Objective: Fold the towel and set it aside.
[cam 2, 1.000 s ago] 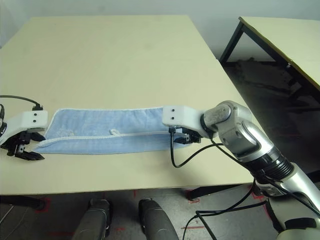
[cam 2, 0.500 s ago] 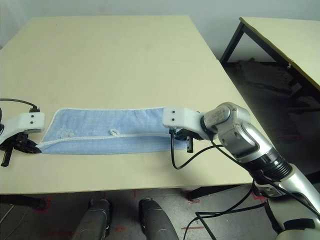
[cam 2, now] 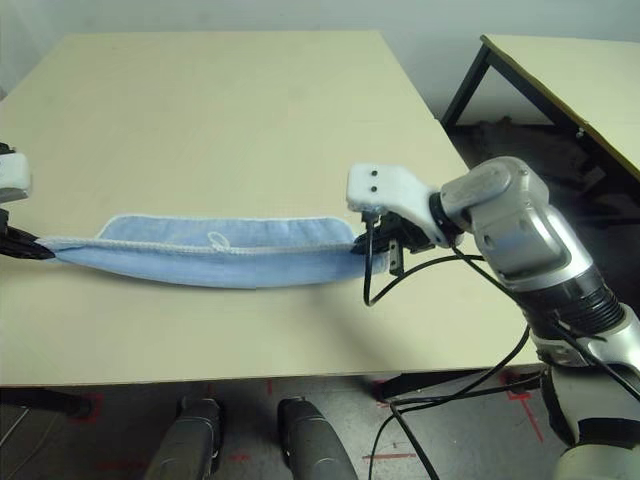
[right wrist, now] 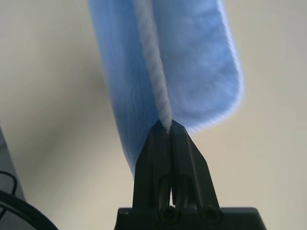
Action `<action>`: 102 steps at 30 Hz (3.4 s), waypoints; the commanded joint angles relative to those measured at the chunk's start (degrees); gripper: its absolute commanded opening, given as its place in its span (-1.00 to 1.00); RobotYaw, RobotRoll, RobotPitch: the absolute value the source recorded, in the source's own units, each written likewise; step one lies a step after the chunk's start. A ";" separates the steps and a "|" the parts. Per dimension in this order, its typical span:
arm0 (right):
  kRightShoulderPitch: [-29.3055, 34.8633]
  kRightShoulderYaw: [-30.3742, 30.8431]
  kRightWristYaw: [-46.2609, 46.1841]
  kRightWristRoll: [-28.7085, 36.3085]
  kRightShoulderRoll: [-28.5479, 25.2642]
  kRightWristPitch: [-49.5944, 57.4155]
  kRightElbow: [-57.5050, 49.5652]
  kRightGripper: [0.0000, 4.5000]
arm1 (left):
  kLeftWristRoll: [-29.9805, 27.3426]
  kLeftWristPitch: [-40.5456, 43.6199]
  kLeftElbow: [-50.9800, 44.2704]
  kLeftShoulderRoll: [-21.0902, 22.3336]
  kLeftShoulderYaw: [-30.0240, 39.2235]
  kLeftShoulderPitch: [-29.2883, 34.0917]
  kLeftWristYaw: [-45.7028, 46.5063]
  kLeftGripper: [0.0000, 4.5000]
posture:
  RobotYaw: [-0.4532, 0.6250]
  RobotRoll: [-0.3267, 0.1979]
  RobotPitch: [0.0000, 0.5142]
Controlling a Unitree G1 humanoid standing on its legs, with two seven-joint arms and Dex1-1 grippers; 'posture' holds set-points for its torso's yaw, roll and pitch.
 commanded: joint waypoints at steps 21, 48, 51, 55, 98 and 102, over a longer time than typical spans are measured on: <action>-35.41 9.44 -6.58 -7.89 17.08 -21.66 58.15 -1.00 | -4.77 -1.06 34.67 -13.91 -24.67 -36.13 2.05 -0.98 | -0.09 0.25 -0.32; -11.46 4.06 -31.62 -18.11 13.73 -62.49 57.78 -1.00 | 11.74 -41.98 49.05 -18.63 -6.03 -21.42 27.36 -0.98 | -0.10 0.25 -0.25; -1.27 2.41 -26.42 -14.41 11.31 -61.63 43.84 -1.00 | 9.42 -43.89 45.37 -18.70 -4.02 -14.53 21.81 -0.98 | -0.09 0.25 -0.24; 5.84 -0.11 -22.03 -10.36 7.92 -60.81 33.69 -1.00 | 6.96 -43.35 40.95 -16.24 -1.26 -9.59 16.33 -0.98 | -0.08 0.25 -0.24; -8.72 -2.86 3.96 1.41 12.12 -26.35 34.04 -1.00 | 0.23 -28.53 37.05 -13.65 0.89 -12.07 -0.23 -0.98 | -0.09 0.25 -0.27; -12.80 -3.02 1.74 -1.50 14.57 -31.36 42.26 -1.00 | 2.62 -29.96 41.31 -14.32 1.56 -14.64 1.66 -0.98 | -0.08 0.25 -0.27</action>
